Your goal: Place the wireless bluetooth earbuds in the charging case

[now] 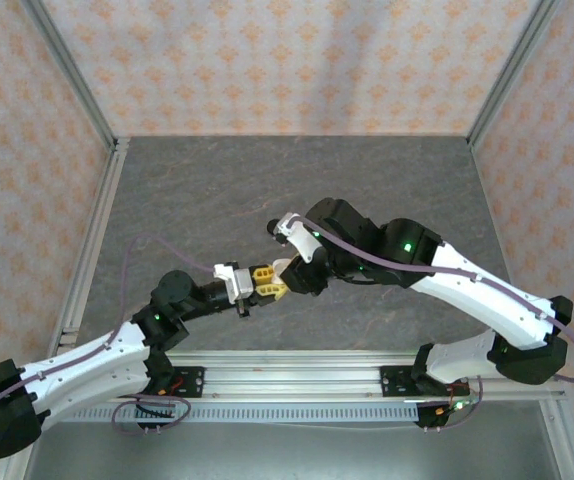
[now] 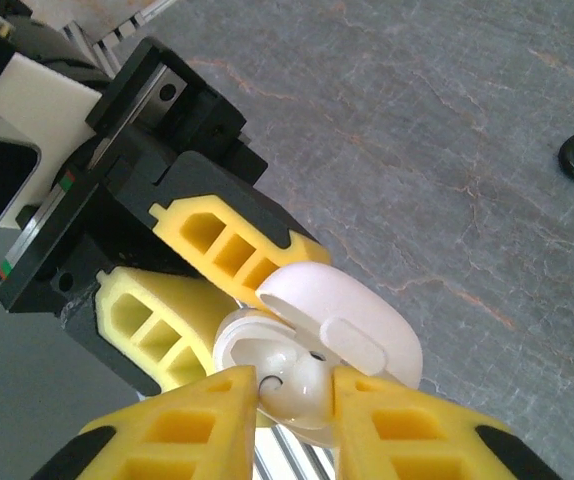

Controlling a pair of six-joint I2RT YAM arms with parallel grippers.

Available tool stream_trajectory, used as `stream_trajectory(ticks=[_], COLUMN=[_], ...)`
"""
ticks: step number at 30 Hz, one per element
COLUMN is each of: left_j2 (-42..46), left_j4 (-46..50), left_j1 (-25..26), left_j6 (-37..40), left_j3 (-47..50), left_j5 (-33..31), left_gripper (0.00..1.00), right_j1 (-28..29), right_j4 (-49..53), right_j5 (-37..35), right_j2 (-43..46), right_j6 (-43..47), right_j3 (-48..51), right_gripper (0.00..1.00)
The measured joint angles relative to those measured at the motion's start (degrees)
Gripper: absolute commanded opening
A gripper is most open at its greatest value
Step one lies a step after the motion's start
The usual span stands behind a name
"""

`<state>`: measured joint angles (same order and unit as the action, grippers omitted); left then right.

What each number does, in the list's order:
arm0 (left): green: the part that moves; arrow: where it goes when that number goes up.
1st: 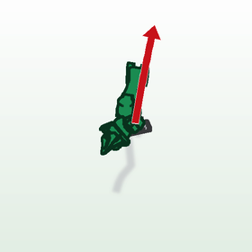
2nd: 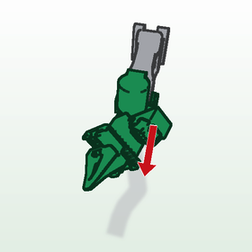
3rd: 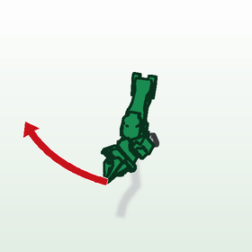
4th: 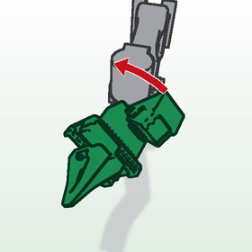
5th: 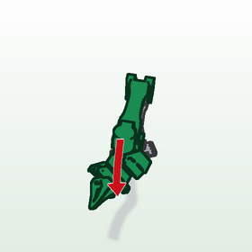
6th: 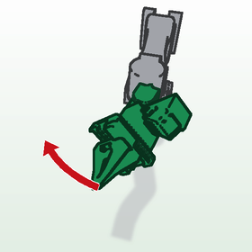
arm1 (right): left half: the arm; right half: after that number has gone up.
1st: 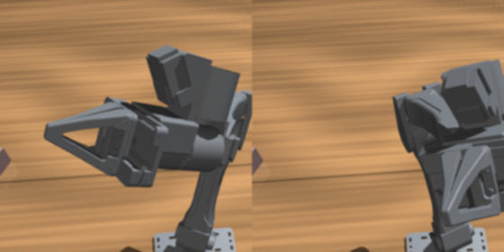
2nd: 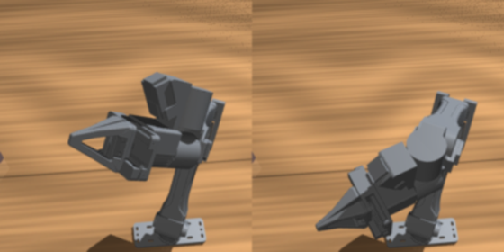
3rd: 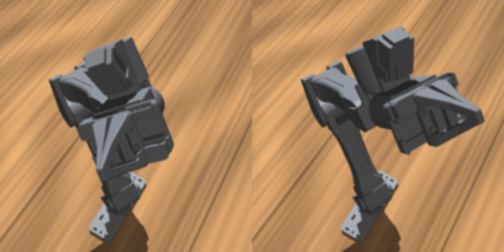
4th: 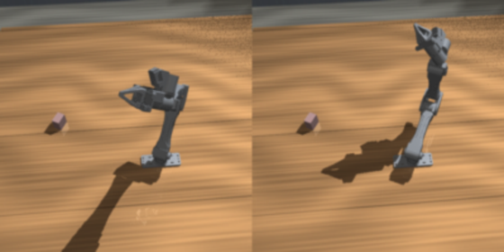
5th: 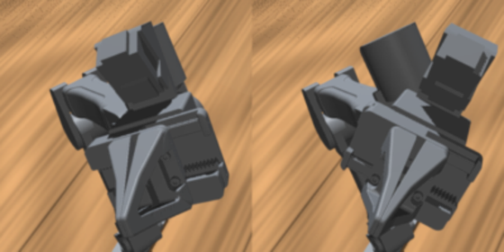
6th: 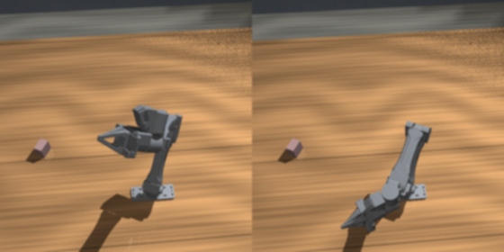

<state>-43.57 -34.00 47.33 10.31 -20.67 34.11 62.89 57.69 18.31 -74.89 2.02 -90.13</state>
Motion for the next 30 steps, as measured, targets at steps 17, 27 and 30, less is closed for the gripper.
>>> stream_trajectory(ticks=[17,27,30], left_j2=[-0.1,-0.1,-0.1], left_j4=[0.0,0.2,0.6], left_j1=[0.2,0.7,0.7], left_j6=[0.0,0.1,0.2], left_j3=[-1.4,-1.4,-1.4], left_j5=[-1.3,-1.1,-2.0], left_gripper=[0.0,0.0,0.0], right_j1=[1.2,1.2,1.2], right_j4=[-0.4,-0.6,-2.2], right_j5=[-3.9,-12.0,-13.0], right_j2=[0.0,1.2,4.2], right_j6=[-13.1,-27.1,-32.6], right_j3=[-3.7,-3.8,-2.4], right_gripper=[0.61,0.5,0.41])
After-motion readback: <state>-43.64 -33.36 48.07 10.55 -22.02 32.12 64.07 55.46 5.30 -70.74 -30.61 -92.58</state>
